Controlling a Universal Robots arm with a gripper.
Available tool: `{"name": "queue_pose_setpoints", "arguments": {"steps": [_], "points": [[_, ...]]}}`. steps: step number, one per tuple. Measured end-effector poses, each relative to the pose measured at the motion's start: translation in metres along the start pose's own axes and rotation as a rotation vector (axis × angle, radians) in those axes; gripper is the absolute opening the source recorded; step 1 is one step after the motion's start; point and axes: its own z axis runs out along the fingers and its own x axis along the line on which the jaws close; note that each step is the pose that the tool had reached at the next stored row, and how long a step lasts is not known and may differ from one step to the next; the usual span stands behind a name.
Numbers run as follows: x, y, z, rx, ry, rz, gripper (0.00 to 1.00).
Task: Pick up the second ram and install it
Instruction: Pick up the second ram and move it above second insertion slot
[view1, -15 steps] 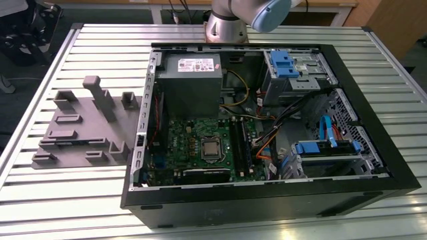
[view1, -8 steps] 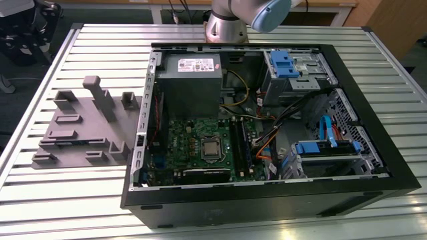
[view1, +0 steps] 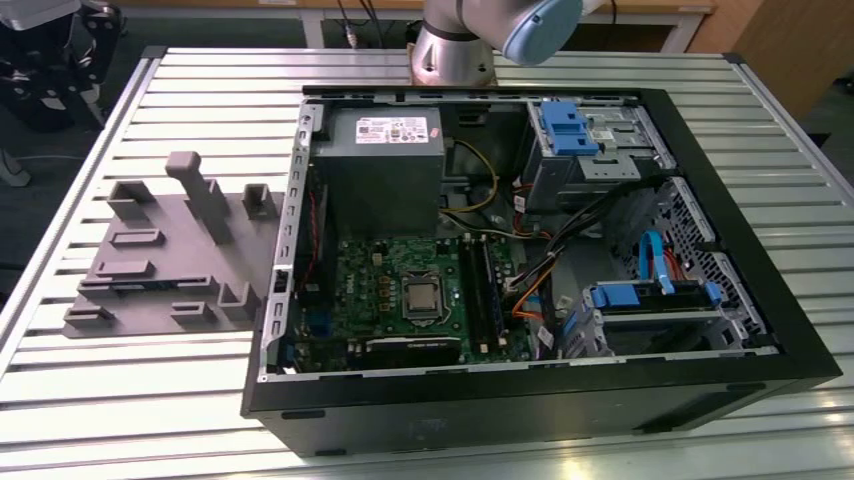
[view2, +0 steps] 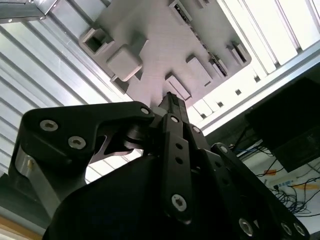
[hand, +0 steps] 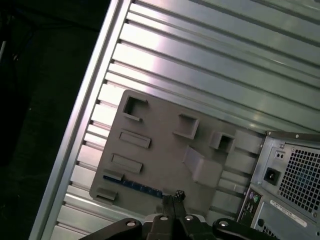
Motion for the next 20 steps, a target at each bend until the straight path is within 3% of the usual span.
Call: {"name": "queue_pose_setpoints", "arguments": {"steps": [20], "points": [[0.0001,0.0,0.0004,-0.0037,-0.0012,-0.185,0.11]]}}
